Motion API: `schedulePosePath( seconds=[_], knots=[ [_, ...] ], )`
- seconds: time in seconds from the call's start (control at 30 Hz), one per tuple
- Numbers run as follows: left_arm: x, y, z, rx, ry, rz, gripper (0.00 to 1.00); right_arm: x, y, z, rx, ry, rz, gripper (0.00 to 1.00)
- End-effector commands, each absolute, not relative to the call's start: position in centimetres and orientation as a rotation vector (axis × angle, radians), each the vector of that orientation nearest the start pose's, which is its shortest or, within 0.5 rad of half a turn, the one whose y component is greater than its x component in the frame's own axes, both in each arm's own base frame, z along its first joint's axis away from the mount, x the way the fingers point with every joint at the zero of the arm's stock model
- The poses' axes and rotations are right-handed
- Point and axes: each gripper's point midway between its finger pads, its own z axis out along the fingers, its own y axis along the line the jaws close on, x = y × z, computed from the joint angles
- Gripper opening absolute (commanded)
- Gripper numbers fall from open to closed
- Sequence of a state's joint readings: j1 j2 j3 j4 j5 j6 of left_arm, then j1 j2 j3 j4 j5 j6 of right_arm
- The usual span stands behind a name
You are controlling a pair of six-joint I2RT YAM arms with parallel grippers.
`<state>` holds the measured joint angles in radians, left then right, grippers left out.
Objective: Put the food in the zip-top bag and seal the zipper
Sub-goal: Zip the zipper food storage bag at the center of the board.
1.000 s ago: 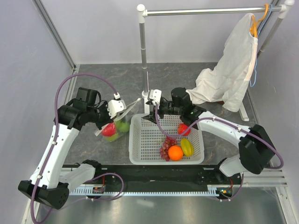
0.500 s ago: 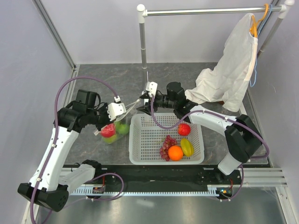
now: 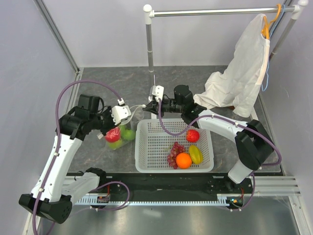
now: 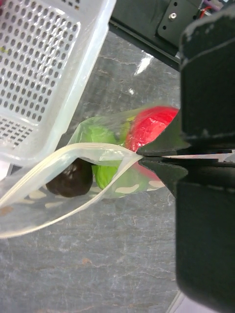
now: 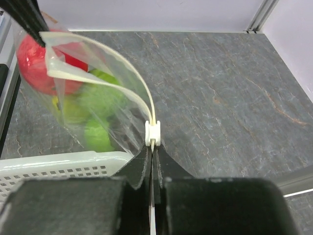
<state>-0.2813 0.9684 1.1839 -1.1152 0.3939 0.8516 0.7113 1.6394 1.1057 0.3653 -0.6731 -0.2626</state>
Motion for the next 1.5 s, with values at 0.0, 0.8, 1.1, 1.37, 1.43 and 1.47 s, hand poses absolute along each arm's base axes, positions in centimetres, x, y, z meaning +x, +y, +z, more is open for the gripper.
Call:
schedulePosePath(
  seconds=[0.0, 0.8, 1.1, 1.37, 1.43, 1.47],
  knots=[
    [23.8, -10.4, 25.0, 1.267, 1.880, -0.181, 0.04, 29.6, 40.0, 24.8, -1.278, 1.201, 0.919, 0.00],
    [27.8, -19.7, 30.2, 1.296, 1.494, -0.530, 0.58, 28.5, 40.4, 27.0, -1.322, 1.154, 0.935, 0.00],
    [28.0, -20.7, 27.6, 1.373, 1.515, -0.526, 0.48, 28.7, 40.6, 27.5, -1.319, 1.144, 0.934, 0.00],
    [28.0, -21.1, 26.6, 1.398, 1.529, -0.527, 0.41, 28.6, 40.5, 27.4, -1.324, 1.140, 0.935, 0.00],
    [28.0, -21.2, 26.3, 1.402, 1.533, -0.532, 0.36, 28.6, 40.5, 27.5, -1.325, 1.136, 0.935, 0.00],
    [28.0, -21.3, 26.2, 1.408, 1.533, -0.534, 0.34, 28.6, 40.5, 27.4, -1.325, 1.138, 0.935, 0.00]
  ],
)
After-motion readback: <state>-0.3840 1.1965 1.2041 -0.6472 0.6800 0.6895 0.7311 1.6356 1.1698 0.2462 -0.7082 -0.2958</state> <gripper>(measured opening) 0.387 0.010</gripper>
